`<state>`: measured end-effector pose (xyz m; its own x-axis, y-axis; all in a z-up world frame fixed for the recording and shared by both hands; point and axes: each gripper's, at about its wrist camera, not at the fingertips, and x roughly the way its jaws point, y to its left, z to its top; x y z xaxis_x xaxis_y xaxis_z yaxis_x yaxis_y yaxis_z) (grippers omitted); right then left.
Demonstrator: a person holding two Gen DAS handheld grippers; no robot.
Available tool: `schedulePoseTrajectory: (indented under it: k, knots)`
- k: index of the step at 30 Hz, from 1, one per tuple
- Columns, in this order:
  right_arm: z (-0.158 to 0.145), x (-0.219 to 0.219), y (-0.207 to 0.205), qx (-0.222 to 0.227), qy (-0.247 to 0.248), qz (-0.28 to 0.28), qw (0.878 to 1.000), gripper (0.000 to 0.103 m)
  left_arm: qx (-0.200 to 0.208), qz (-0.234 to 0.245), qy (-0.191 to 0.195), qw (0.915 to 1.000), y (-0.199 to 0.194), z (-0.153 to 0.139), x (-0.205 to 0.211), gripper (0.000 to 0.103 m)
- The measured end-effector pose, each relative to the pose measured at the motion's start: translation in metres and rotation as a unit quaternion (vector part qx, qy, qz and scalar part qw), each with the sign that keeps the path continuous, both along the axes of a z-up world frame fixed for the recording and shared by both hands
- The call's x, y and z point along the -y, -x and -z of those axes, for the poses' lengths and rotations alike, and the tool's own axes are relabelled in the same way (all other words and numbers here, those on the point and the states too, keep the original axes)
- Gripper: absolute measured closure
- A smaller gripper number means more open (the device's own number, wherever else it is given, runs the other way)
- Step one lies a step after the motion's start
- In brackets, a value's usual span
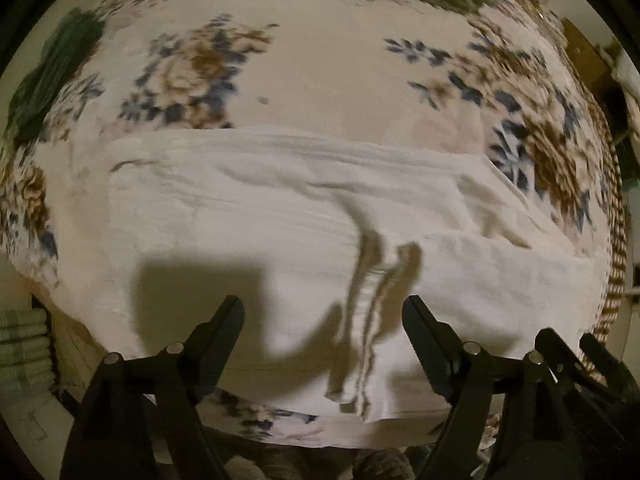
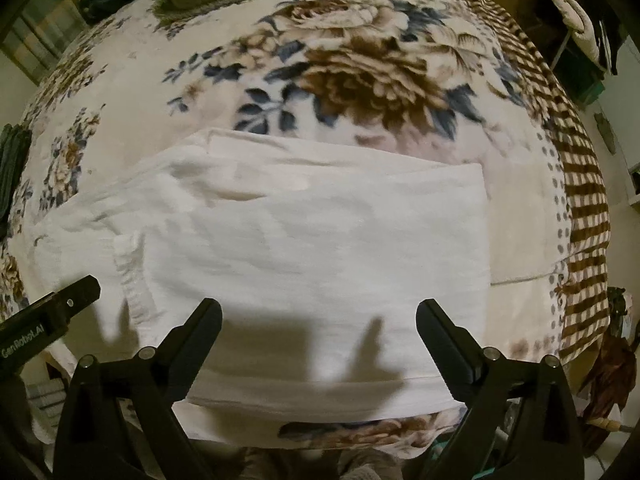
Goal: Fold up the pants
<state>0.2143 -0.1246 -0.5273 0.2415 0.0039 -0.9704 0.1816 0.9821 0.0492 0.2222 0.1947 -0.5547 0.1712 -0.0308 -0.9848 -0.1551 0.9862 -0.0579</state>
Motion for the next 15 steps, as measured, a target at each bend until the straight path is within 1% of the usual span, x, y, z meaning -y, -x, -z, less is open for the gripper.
schedulePoseTrajectory:
  k: [2,3,4,5,6,7,8,9,11,12,13,14,15]
  knots:
    - [-0.002,-0.008,0.000,0.002,-0.004,-0.006,1.000,0.004,0.006,-0.028,0.010,0.9996,0.002,-0.003,-0.020,0.023]
    - [-0.004,-0.014,0.000,0.005,-0.010,-0.009,1.000,0.004,0.007,-0.039,0.019,0.9990,0.004,-0.004,-0.029,0.023]
    - [-0.005,-0.018,0.000,0.008,-0.019,-0.011,1.000,0.004,0.010,-0.064,0.033,0.9974,0.007,-0.004,-0.046,0.023]
    - [-0.006,-0.022,0.000,0.010,-0.030,-0.013,0.999,0.004,0.014,-0.084,0.045,0.9953,0.009,-0.004,-0.060,0.023]
    - [-0.006,-0.027,-0.001,0.013,-0.043,-0.015,0.999,0.004,0.019,-0.117,0.065,0.9909,0.017,-0.002,-0.079,0.023]
    - [-0.007,-0.032,-0.001,0.015,-0.051,-0.018,0.998,0.004,0.020,-0.140,0.075,0.9870,0.023,0.001,-0.093,0.023]
    - [-0.007,-0.037,-0.001,0.017,-0.055,-0.021,0.998,0.004,0.020,-0.179,0.091,0.9794,0.034,0.007,-0.113,0.023]
    - [-0.006,-0.045,-0.002,0.017,-0.055,-0.027,0.998,0.004,0.021,-0.217,0.109,0.9697,0.045,0.015,-0.133,0.023]
    - [-0.002,-0.058,-0.003,0.012,-0.055,-0.037,0.998,0.004,0.019,-0.277,0.139,0.9505,0.065,0.033,-0.162,0.023]
    - [0.000,-0.063,-0.003,0.009,-0.056,-0.040,0.998,0.004,0.016,-0.311,0.163,0.9362,0.076,0.046,-0.177,0.023]
    - [0.003,-0.067,-0.004,0.004,-0.056,-0.043,0.998,0.004,0.016,-0.332,0.178,0.9263,0.083,0.055,-0.186,0.024]
    - [0.007,-0.071,-0.005,-0.001,-0.056,-0.046,0.997,0.004,0.018,-0.360,0.198,0.9115,0.092,0.067,-0.196,0.024]
    - [0.011,-0.075,-0.005,-0.006,-0.057,-0.048,0.997,0.004,0.022,-0.378,0.216,0.8999,0.097,0.076,-0.202,0.025]
